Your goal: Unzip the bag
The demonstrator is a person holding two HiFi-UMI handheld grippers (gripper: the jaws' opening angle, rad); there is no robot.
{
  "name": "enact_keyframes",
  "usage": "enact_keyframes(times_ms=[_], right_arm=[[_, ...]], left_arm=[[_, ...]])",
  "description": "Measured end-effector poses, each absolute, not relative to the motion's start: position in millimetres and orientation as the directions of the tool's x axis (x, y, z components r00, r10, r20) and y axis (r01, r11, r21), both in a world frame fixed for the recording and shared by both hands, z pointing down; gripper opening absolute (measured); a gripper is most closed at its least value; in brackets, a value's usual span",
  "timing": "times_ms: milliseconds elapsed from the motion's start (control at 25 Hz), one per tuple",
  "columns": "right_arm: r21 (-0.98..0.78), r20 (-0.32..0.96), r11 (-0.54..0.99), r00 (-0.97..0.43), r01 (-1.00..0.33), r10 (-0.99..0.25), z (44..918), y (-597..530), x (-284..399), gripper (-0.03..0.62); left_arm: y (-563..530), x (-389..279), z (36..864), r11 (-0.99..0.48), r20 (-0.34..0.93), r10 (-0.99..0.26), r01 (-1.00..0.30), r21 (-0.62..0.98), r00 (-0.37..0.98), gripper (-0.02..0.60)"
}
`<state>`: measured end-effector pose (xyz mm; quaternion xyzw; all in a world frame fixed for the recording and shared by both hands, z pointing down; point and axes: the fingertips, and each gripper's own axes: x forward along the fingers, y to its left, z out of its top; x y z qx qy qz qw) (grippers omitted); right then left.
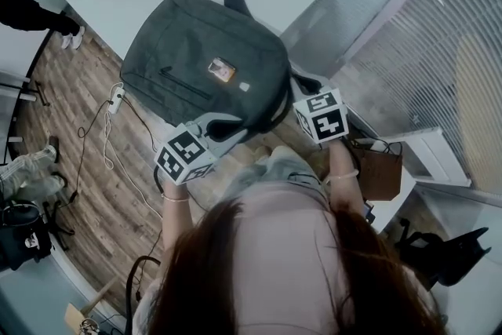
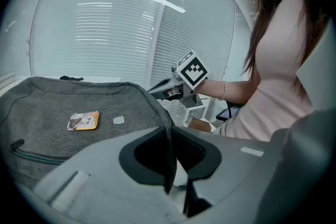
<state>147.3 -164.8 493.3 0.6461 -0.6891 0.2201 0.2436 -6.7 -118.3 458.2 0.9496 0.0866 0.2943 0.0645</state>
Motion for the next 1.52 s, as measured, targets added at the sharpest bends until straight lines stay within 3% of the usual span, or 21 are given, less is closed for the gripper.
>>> enact_keyframes(times_ms=[1520], right_arm=[[0.053,0.642,0.34,-0.229,-0.939,-0.732,499,-226,186,0.011]], left_arm=[[-118,1,475,-0.962,0.606,0.233,0.09,0.256,0.761,0.052]])
